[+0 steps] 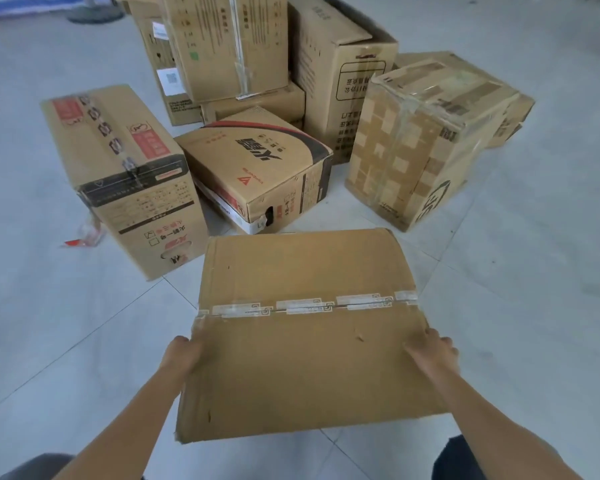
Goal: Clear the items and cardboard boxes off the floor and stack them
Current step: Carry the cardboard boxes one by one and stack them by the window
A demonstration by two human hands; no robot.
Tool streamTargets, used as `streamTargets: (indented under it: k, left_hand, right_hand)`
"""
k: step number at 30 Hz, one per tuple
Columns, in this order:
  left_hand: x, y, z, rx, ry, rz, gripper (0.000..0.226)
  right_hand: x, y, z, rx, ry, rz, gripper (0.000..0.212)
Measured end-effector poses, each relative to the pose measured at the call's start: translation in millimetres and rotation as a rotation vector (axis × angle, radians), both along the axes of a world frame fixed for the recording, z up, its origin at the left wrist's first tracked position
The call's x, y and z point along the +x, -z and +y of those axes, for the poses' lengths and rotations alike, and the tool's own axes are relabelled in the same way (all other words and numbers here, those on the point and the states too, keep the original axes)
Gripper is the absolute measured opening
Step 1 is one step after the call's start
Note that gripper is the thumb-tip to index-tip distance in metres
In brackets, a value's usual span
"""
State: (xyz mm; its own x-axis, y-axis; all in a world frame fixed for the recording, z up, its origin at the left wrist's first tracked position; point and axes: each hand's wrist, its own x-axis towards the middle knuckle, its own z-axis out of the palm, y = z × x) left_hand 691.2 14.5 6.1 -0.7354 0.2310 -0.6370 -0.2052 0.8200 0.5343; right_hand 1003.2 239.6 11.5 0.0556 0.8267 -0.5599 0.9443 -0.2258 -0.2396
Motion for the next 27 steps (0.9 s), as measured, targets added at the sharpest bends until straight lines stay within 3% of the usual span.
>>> streamTargets:
  k: [5,8,15,23,27]
  left_hand:
    - [8.1,7.7,-8.8,-0.039,-0.010,-0.007,0.045]
    - [13.7,19.3,-19.3,-0.071,-0.053,-0.015,0.042]
    - [15.6,22.2,-13.9,-0.061,-0.136,-0.032,0.043]
    - [6.3,9.8,4.3,0.045,-0.212,0.010,0.045]
    - [-2.9,-19.4,19.6,0.150,-0.219,0.040,0.025]
  right_hand:
    - [3.5,7.8,6.6,0.016,-0.025,-0.003,0.061]
    - [14.7,16.8,4.3,-0.005,-0.070,0.088,0.067]
    - [21.4,21.9,6.9,-0.025,0.062,0.216,0.082]
    - [18.7,13.2,11.3,0.037,0.159,0.304,0.057]
    - [22.4,4.2,13.3,0.100,0.283,0.373,0.056]
